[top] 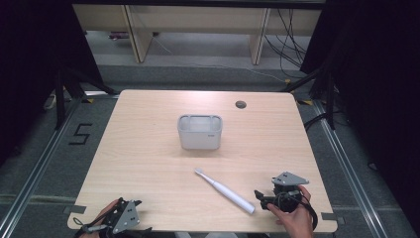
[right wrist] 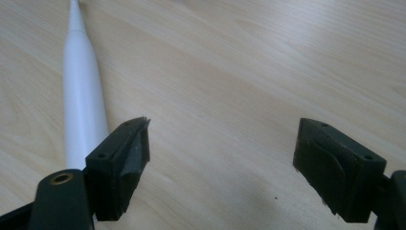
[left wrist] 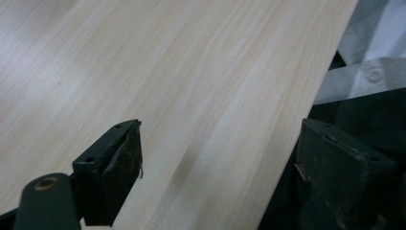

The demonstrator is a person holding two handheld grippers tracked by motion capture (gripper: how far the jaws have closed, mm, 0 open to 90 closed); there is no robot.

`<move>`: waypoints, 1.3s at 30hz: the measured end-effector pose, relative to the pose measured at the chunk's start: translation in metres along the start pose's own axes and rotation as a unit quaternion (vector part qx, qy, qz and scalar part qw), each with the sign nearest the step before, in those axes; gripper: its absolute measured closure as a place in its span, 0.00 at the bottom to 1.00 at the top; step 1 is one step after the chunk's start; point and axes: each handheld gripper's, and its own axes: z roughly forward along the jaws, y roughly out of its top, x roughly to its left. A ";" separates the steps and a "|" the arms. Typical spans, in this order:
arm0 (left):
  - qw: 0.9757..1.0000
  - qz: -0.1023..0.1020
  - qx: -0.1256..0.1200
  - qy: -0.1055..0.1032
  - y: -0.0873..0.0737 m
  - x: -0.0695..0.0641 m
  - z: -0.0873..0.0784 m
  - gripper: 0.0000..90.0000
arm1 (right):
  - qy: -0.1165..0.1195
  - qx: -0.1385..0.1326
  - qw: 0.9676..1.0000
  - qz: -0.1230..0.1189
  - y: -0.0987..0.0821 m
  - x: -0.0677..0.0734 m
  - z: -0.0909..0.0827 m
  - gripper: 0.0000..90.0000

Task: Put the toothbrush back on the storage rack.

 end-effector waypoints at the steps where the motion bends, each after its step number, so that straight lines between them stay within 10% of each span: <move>1: 1.000 -0.005 -0.004 -0.005 0.000 0.000 0.000 0.17 | 0.000 0.002 1.000 0.001 0.000 0.000 0.000 0.23; 21: 0.999 -0.035 -0.039 0.008 -0.001 0.001 0.000 0.17 | 0.007 0.014 0.999 -0.033 0.009 0.003 -0.001 0.23; 27: 0.999 -0.030 -0.034 0.016 0.000 0.002 -0.001 0.17 | 0.014 0.022 1.000 -0.012 0.013 0.013 0.000 0.23; 39: 0.998 -0.039 -0.041 0.008 -0.001 0.001 0.001 0.17 | 0.045 0.050 0.995 -0.069 0.032 0.023 0.005 0.30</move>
